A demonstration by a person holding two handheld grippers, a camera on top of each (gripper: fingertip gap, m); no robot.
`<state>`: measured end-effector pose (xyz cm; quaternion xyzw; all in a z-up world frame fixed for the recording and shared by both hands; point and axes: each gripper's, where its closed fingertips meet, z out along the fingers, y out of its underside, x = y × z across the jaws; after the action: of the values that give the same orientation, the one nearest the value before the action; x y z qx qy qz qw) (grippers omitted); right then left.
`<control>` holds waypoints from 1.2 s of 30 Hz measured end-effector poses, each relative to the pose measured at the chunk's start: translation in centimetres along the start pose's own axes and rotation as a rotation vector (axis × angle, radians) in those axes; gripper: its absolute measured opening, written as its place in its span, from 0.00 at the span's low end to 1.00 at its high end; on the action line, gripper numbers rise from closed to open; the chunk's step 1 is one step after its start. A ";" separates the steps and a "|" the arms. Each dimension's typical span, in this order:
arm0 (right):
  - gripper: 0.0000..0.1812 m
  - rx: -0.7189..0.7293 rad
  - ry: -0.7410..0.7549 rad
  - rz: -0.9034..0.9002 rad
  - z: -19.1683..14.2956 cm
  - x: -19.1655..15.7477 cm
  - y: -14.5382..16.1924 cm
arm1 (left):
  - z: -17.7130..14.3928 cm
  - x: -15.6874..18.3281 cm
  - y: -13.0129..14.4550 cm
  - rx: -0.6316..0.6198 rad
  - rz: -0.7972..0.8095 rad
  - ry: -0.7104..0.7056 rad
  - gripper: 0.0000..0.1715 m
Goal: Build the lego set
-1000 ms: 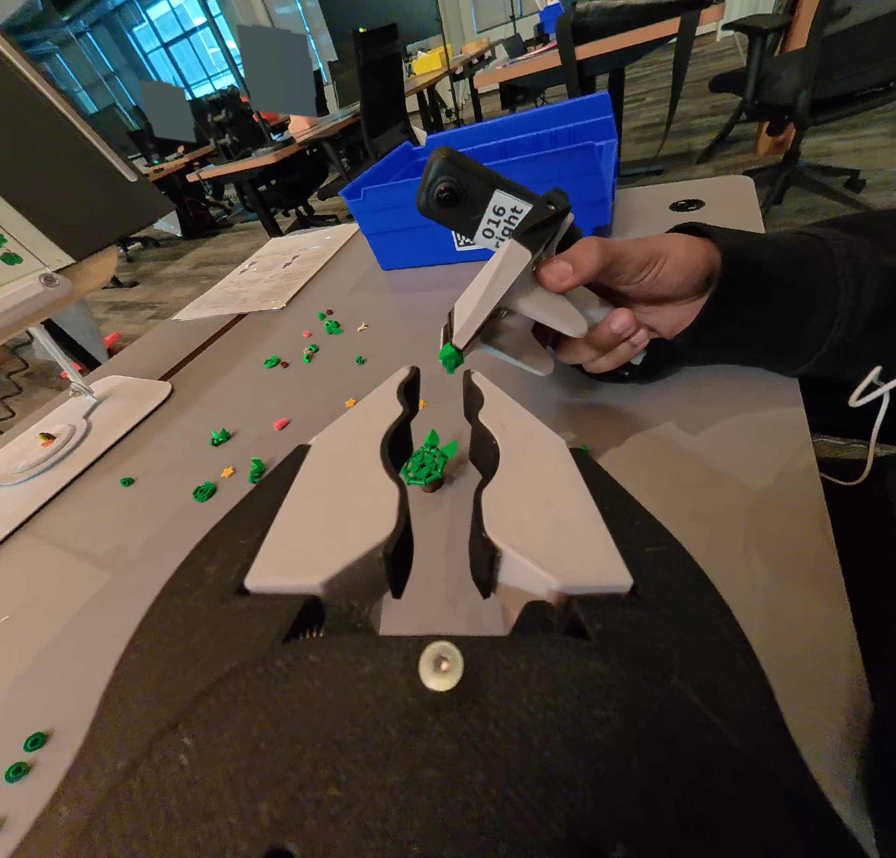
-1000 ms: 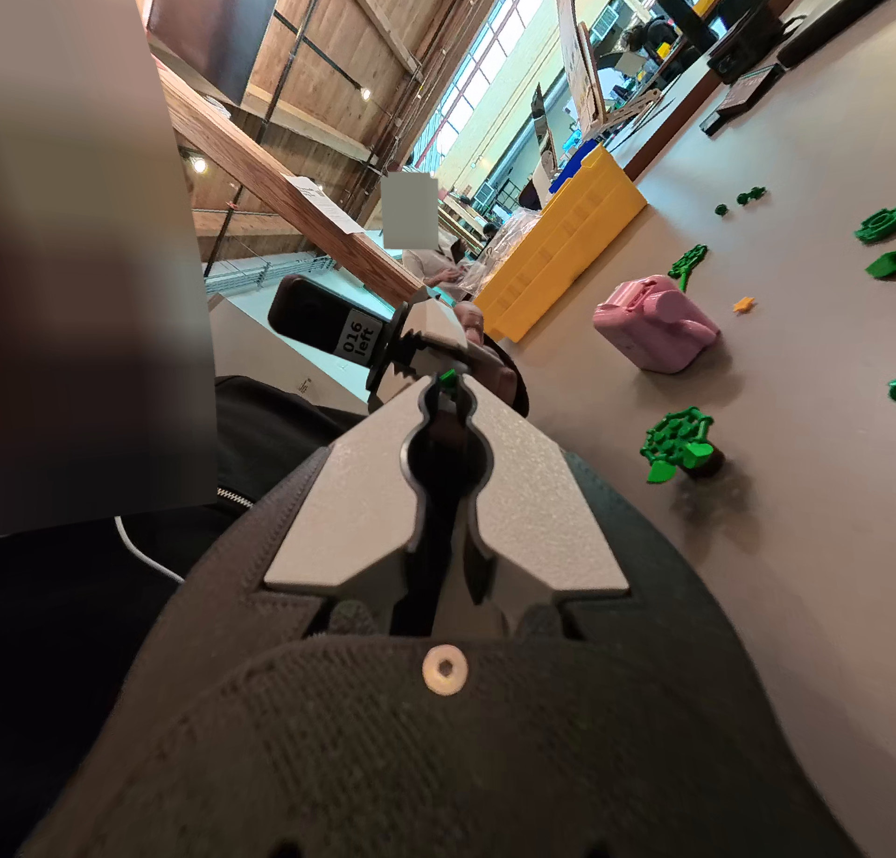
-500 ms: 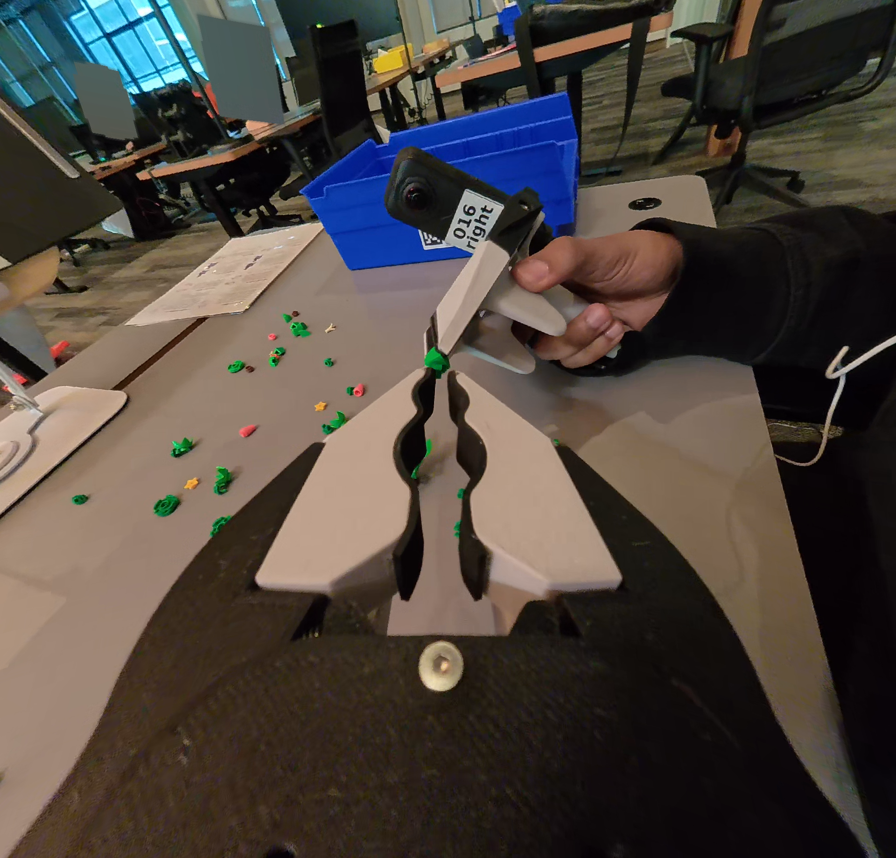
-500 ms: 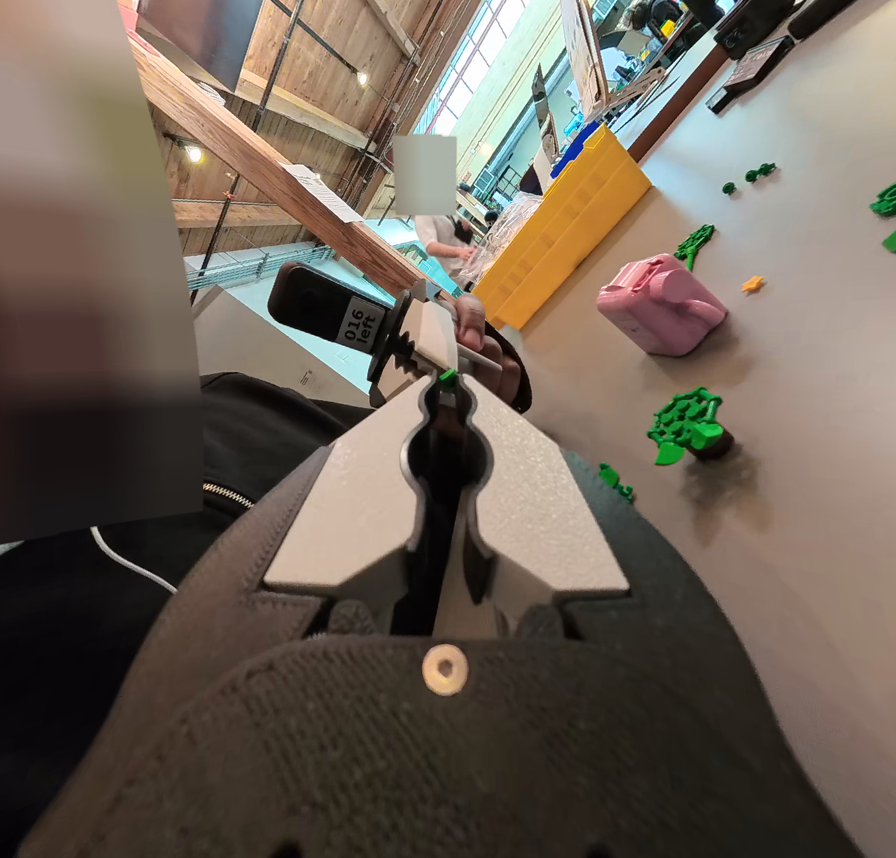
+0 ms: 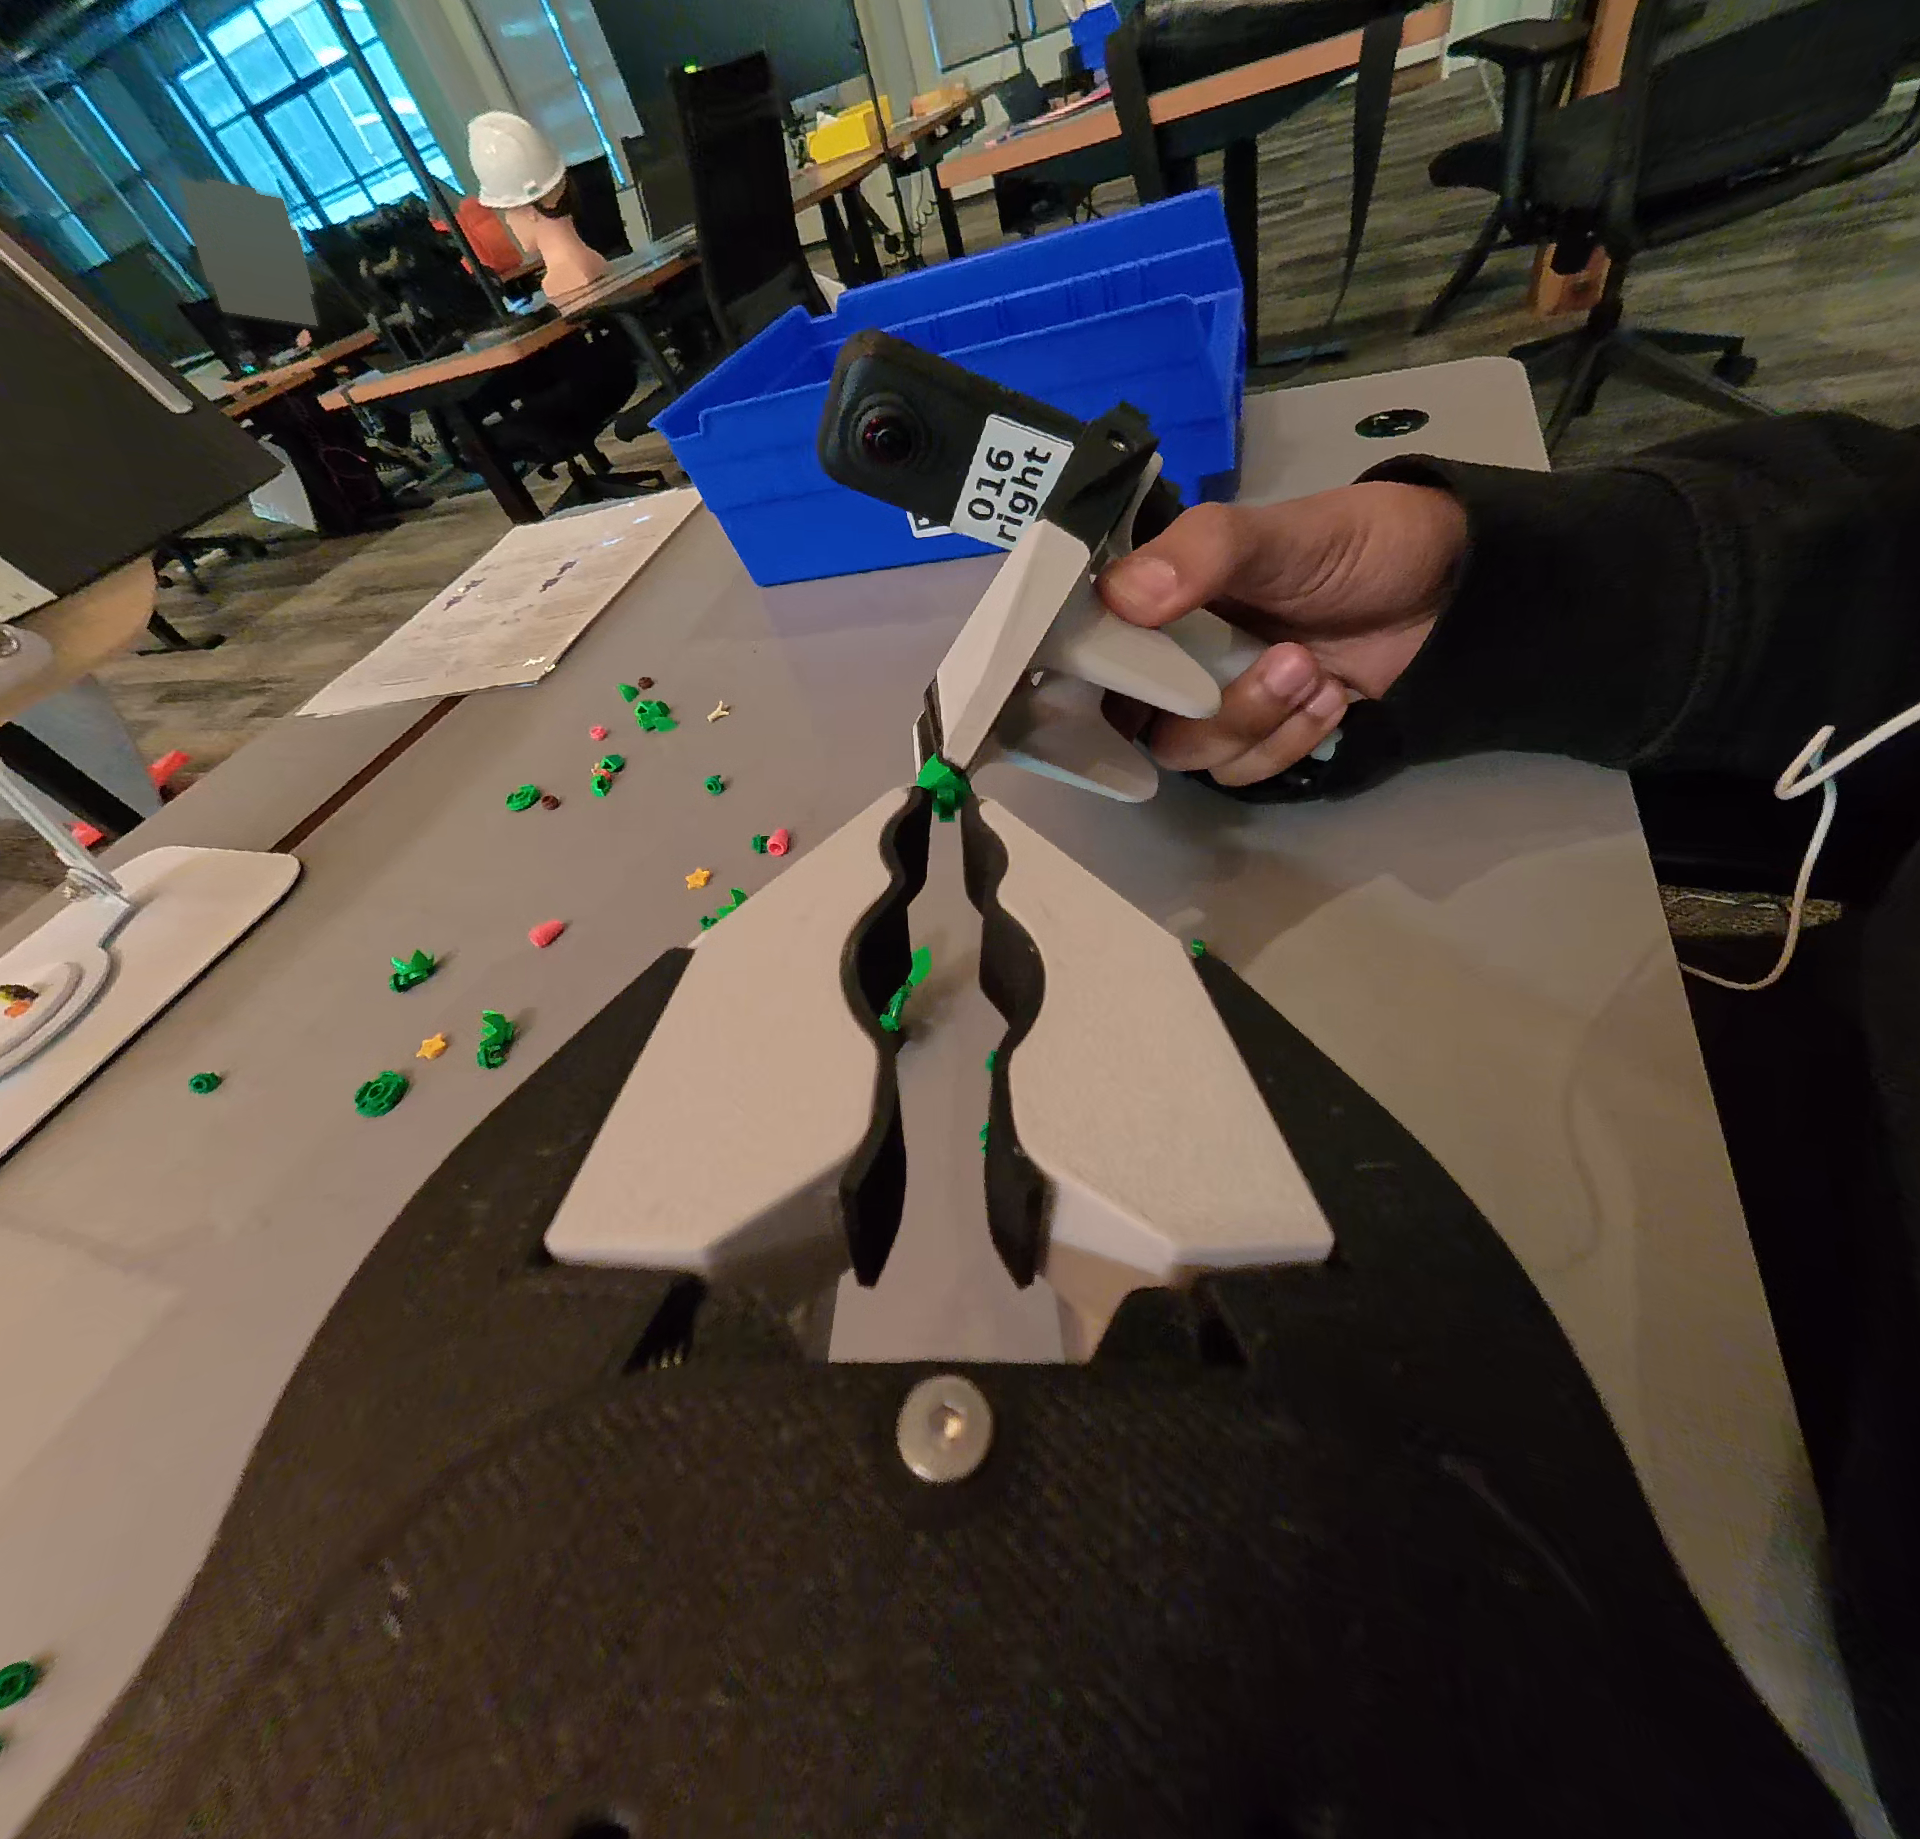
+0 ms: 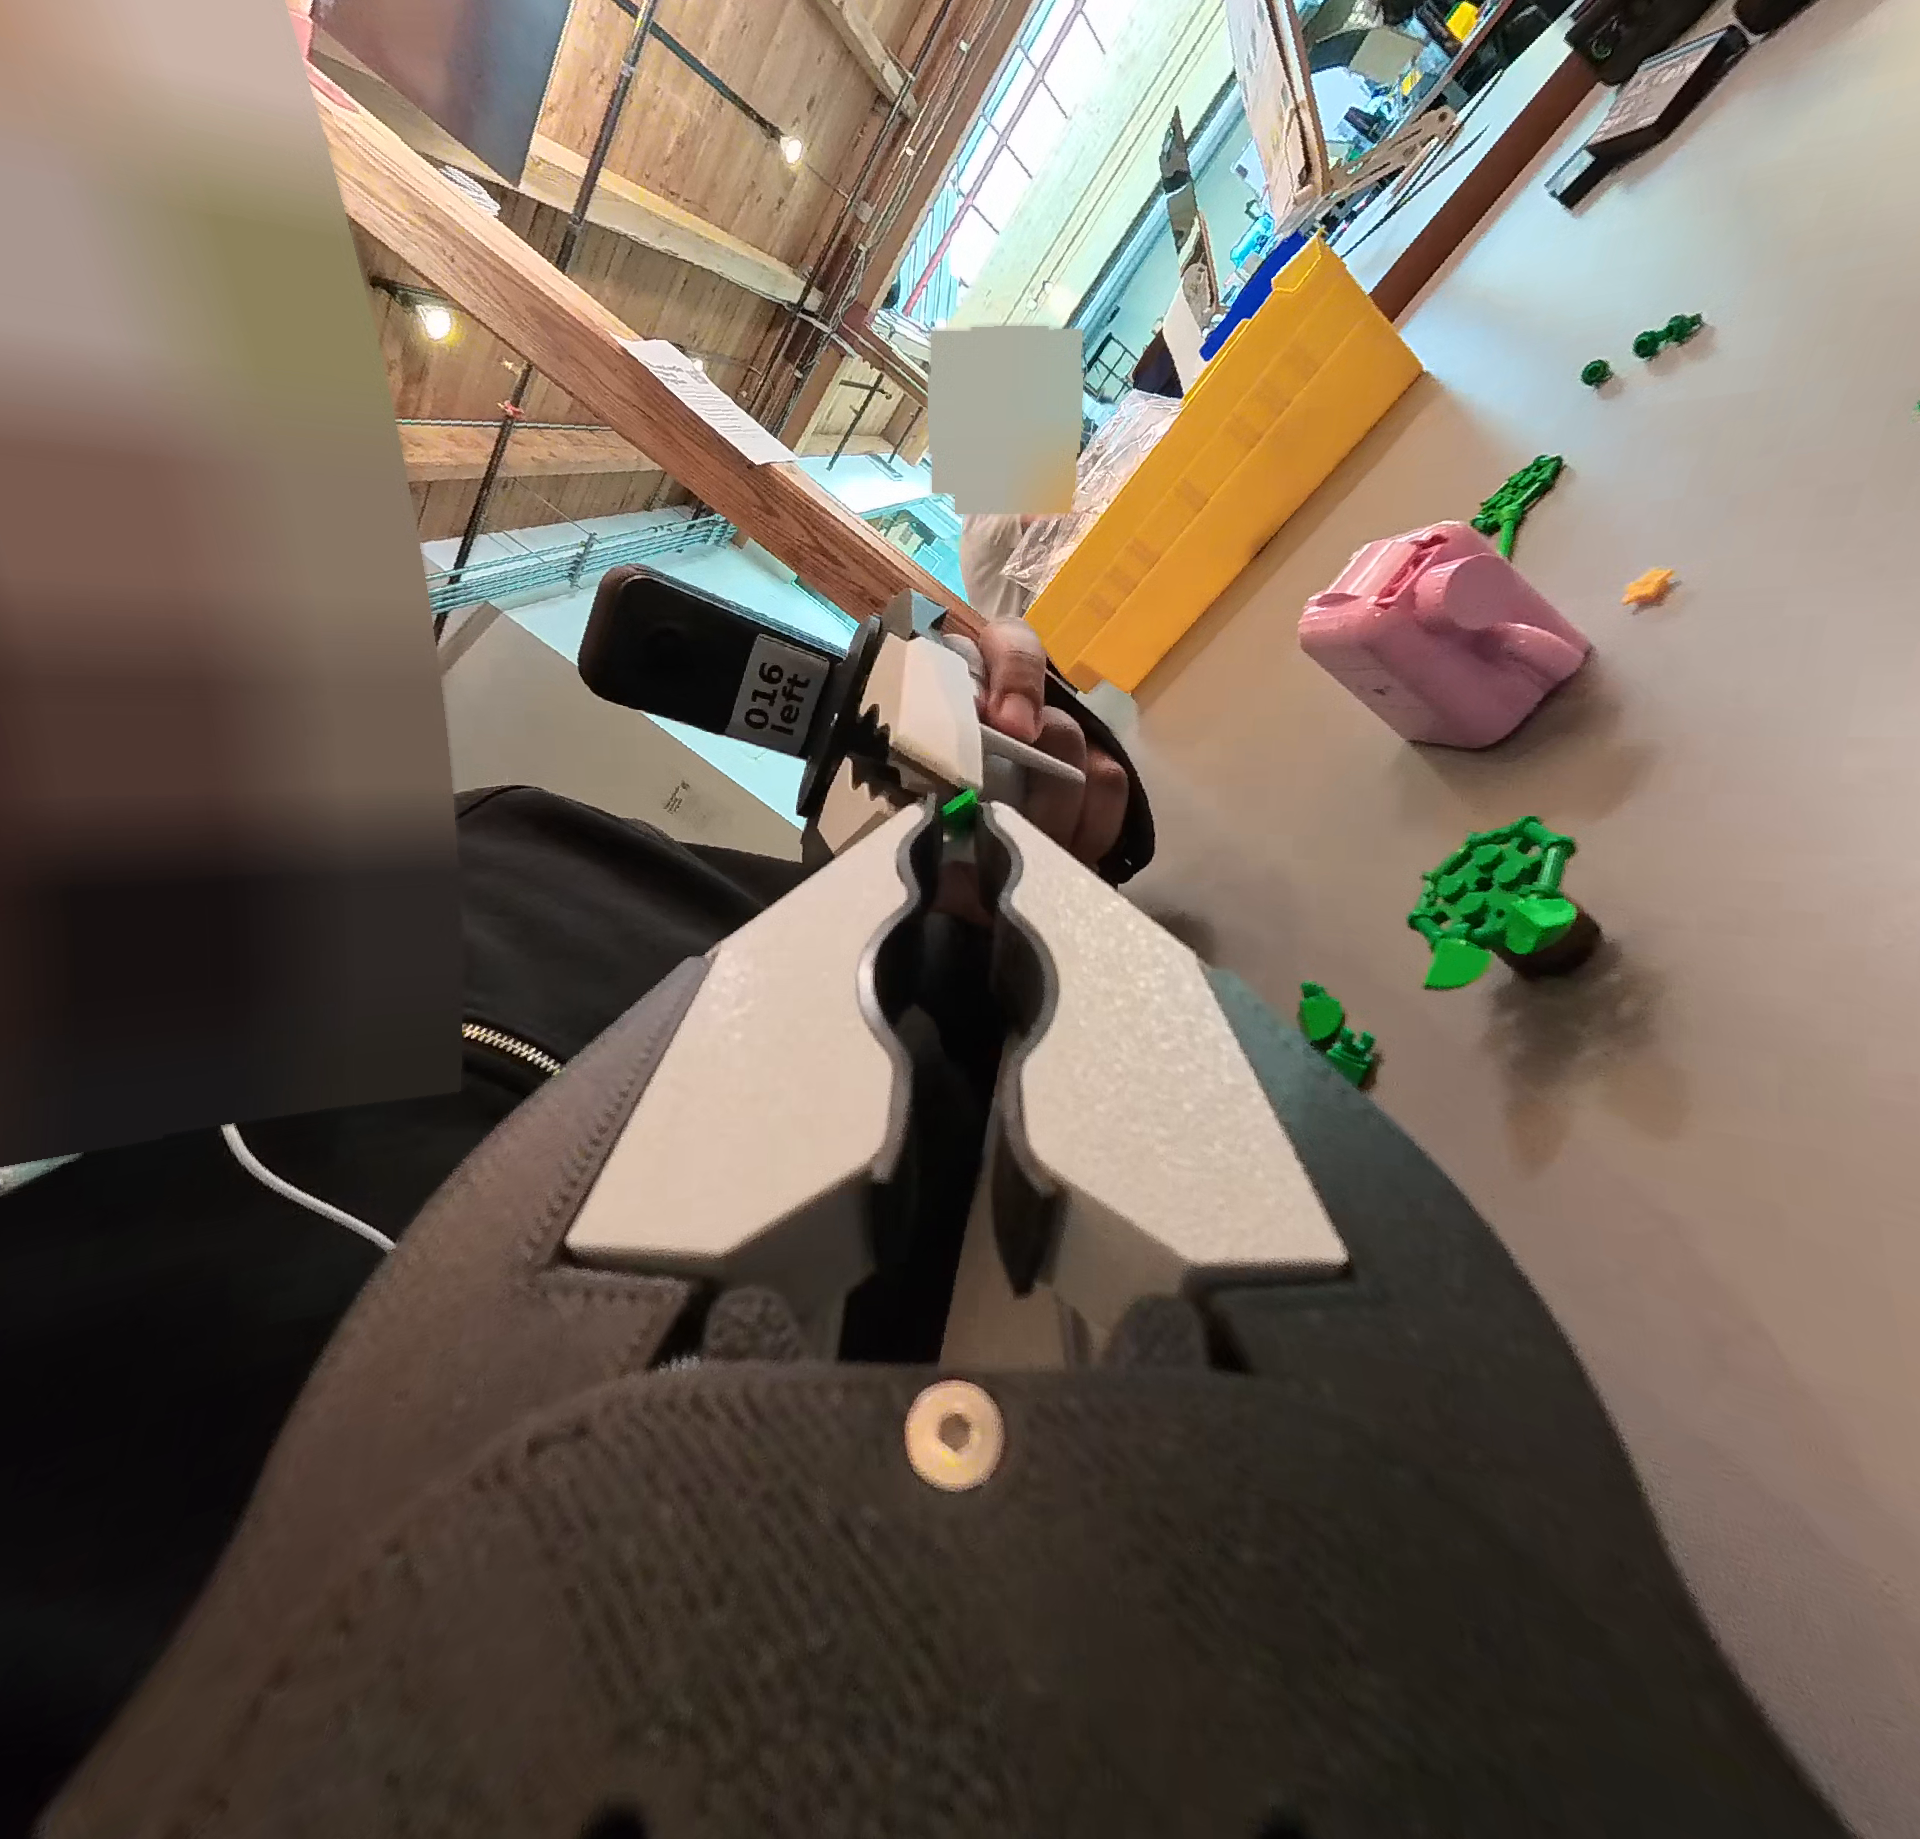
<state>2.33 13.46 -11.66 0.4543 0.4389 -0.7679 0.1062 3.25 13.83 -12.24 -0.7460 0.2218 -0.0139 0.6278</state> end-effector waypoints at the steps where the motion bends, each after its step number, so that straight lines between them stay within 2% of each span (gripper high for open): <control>1: 0.02 0.000 -0.004 0.001 0.0 -0.1 0.0 | 0.0 0.0 0.0 -0.001 -0.001 0.003 0.01; 12: 0.02 -0.006 -0.033 0.034 0.1 -0.3 0.2 | 0.0 0.2 0.0 -0.014 0.020 -0.008 0.00; 29: 0.02 0.039 -0.074 0.195 -0.4 0.2 0.2 | 0.6 0.0 0.6 -0.121 0.295 -0.200 0.00; 32: 0.02 0.047 -0.055 0.164 -0.5 0.3 0.0 | 0.7 -0.1 0.4 -0.090 0.249 -0.185 0.00; 36: 0.02 0.042 -0.034 0.137 -0.3 0.4 0.0 | 0.5 0.0 -0.1 -0.017 0.064 -0.080 0.01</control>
<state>2.33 13.79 -12.05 0.4723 0.3886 -0.7756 0.1563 3.42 14.32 -12.28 -0.7438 0.2206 0.0379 0.6298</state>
